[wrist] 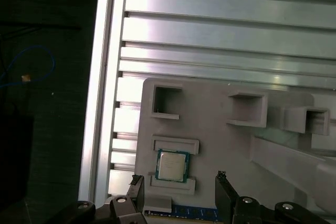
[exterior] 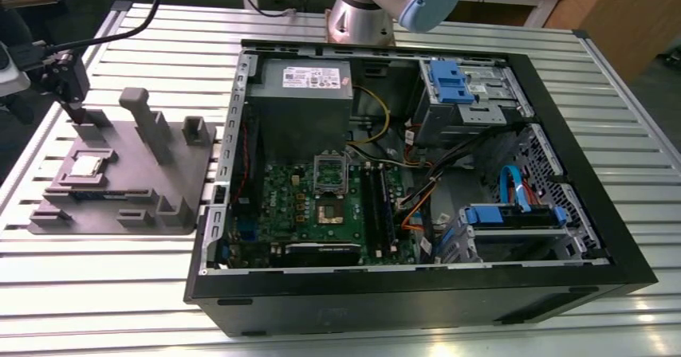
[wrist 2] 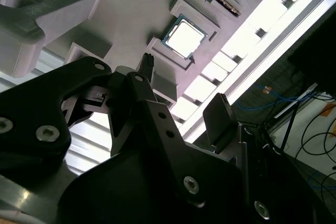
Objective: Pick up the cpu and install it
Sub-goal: 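Pick up the cpu and move it towards the insertion slot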
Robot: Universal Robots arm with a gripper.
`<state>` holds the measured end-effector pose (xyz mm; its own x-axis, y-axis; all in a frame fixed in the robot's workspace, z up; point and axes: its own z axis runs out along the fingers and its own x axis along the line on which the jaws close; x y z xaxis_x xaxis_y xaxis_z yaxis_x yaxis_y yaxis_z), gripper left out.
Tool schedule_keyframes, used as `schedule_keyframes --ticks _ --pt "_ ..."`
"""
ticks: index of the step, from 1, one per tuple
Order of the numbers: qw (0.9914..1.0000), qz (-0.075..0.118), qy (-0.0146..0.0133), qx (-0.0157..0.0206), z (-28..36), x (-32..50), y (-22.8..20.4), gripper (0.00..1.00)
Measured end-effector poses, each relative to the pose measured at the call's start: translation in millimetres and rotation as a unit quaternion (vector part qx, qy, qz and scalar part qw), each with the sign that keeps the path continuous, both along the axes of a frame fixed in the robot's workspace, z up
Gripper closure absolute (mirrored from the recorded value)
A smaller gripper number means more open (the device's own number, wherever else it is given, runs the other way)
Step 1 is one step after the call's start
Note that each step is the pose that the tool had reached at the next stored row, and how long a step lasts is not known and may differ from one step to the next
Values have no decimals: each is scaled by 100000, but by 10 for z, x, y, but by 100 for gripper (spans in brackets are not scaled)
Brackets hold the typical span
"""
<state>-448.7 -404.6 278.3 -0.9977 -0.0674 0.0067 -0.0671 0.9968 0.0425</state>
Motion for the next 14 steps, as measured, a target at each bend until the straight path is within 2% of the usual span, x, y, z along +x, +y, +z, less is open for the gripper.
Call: schedule_keyframes --ticks 14 --pt "100000 -1 -2 0 -39 0 0 35"
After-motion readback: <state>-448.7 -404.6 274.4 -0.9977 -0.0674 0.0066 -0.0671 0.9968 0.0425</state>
